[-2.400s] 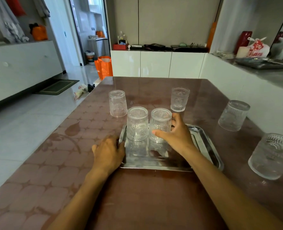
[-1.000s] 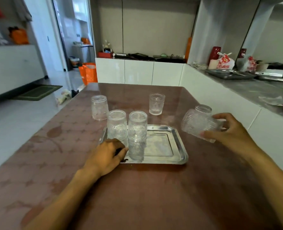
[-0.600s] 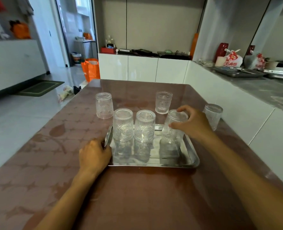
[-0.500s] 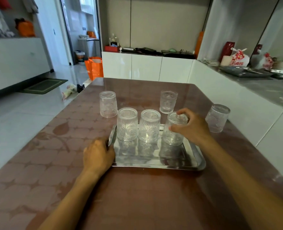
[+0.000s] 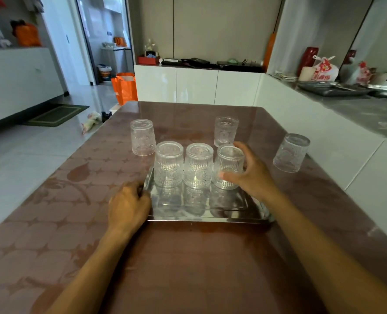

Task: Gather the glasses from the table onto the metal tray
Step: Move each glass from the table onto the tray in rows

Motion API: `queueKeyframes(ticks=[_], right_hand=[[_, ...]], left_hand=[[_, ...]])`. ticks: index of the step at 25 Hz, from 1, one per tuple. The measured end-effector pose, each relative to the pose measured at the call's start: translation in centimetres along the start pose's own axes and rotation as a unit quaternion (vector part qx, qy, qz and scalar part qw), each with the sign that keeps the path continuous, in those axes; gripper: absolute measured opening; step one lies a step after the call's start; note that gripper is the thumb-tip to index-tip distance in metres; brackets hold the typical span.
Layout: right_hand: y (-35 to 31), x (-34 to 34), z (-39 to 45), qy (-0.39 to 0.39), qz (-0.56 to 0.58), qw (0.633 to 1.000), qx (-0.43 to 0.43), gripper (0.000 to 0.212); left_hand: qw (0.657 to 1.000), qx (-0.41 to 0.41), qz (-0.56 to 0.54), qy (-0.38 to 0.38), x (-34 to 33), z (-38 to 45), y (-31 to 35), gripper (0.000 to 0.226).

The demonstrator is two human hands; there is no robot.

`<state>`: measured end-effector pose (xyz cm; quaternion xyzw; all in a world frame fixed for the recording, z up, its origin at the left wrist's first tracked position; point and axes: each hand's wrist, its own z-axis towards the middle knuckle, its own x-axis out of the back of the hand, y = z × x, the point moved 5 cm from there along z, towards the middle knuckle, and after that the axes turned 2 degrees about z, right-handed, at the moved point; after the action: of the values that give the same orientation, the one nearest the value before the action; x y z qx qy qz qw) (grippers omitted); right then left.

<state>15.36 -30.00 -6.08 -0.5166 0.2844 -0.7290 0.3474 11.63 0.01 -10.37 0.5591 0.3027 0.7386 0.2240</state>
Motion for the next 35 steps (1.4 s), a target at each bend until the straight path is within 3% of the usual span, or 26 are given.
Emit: queueKeyframes(ticks=[2,5,8,11,13,19,24,28,31,35], right_hand=[[1.1,1.7,-1.0,0.073,0.033,0.997,-0.007,0.071],[3.6,6.8,-1.4,0.251,0.054,0.966,-0.019,0.052],[6.9,10.8,0.0,0.334,0.072,0.935,-0.098,0.069],[10.3,11.8,2.1,0.282,0.072,0.931,-0.219,0.100],[11.8,11.4,3.4,0.249,0.088,0.934,-0.241,0.108],[13.9,11.0,6.8,0.214,0.109,0.943,-0.231,0.096],[11.9,11.2,5.8,0.245,0.058,0.937,-0.242,0.095],[6.2,10.8,2.5,0.252,0.139,0.948,-0.138,0.096],[-0.5,8.4,-1.1,0.156,0.193,0.968,-0.032,0.090],[-7.0,0.1,-4.6,-0.002,0.190,0.982,0.014,0.077]], left_hand=[[1.000,-0.004,-0.020,0.011,0.0,0.0,-0.2,0.020],[0.999,-0.015,-0.032,-0.010,-0.2,-0.1,0.0,0.024],[0.999,-0.017,0.001,-0.046,0.0,0.0,0.2,0.041],[0.996,-0.014,0.072,-0.045,0.3,0.0,0.9,0.055],[0.992,-0.007,0.118,-0.046,0.1,0.2,0.8,0.054],[0.993,0.011,0.111,-0.023,-0.4,0.5,0.0,0.041],[1.000,0.024,-0.019,-0.006,0.5,0.0,0.3,0.048],[0.991,0.076,-0.109,0.006,0.7,-0.1,-0.5,0.043],[0.992,0.086,-0.093,0.011,0.5,0.1,-0.5,0.034],[0.993,0.074,-0.091,-0.008,0.6,0.3,-0.3,0.047]])
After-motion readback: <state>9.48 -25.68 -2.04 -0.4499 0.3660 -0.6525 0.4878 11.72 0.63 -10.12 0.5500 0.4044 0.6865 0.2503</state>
